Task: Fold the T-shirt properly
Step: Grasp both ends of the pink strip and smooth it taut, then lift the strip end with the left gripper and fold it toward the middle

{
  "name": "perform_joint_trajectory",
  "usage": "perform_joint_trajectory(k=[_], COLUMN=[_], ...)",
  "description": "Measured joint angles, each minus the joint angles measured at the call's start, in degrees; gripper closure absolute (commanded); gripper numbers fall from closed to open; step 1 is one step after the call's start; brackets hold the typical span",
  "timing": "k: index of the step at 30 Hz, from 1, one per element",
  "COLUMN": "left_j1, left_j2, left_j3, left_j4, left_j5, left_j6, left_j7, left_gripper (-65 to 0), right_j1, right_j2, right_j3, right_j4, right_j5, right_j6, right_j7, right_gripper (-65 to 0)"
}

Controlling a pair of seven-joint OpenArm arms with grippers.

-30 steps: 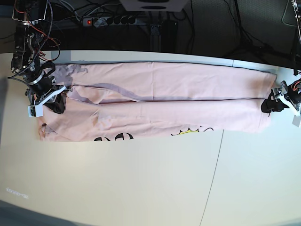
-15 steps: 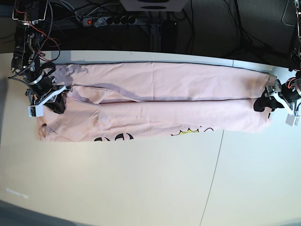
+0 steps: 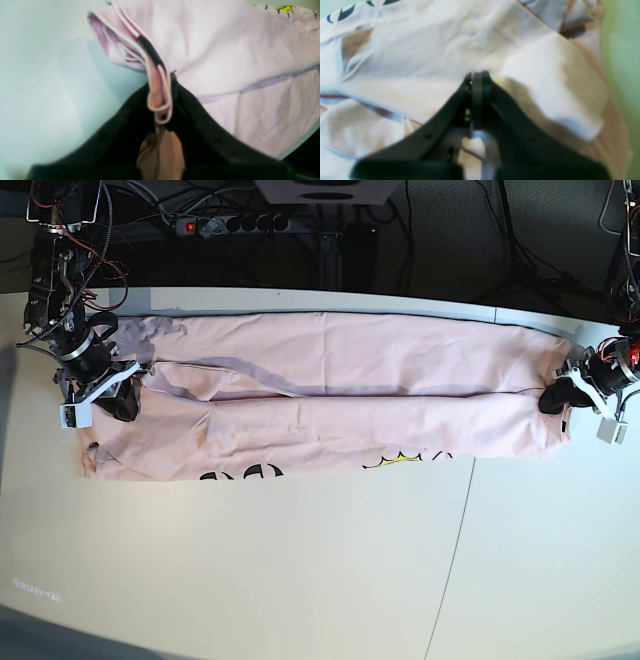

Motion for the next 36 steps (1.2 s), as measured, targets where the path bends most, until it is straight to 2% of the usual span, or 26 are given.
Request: perform_joint_trajectory(k=[4,12,22,27,33,34,36], left_j1=[0.0,0.5,0.3,-1.6,-3.2,-3.6,-4.8], left_j2=[0.2,1.2,0.6,-1.2,-7.4,-8.2,-9.0], left_j3=[-1.1,-7.3,-7.7,-7.3,-7.2,-7.4,-7.4], left_j4=[0.0,-0.2,-0.3,-0.6,-1.4,-1.4,-1.3], left_j5=[0.5,2.4,3.2,4.5,10.1,11.4,12.2], left_j6=[0.0,-0.1,-0.1,0.1,1.4,2.0,5.2], left_j7=[0.0,2.0,2.8,4.7,7.2,7.3,7.2], left_gripper=[0.0,0.0,0.0,0.0,0.0,0.0,0.0], right_j1=[0.0,-0.1,-0.9,-0.8,-0.8,-0.8,-0.8], right_j2=[0.0,0.0,-0.1,-0.1,-0.2,-0.2,-0.2], right_j3=[0.0,0.2,0.2,0.2,2.1,2.4,3.3], right_j4=[-0.1,1.0,11.3,16.0,16.4,16.4,16.4], right_j5=[3.4,6.4,5.3,5.5,4.4,4.4,4.4], right_j6=[0.0,0.0,0.1,0.1,0.1,0.1,0.1], right_j7=[-0.5,-2.0,-4.7,-4.8,-5.5,-5.6,-5.9], right_gripper=[0.0,0.0,0.0,0.0,0.0,0.0,0.0])
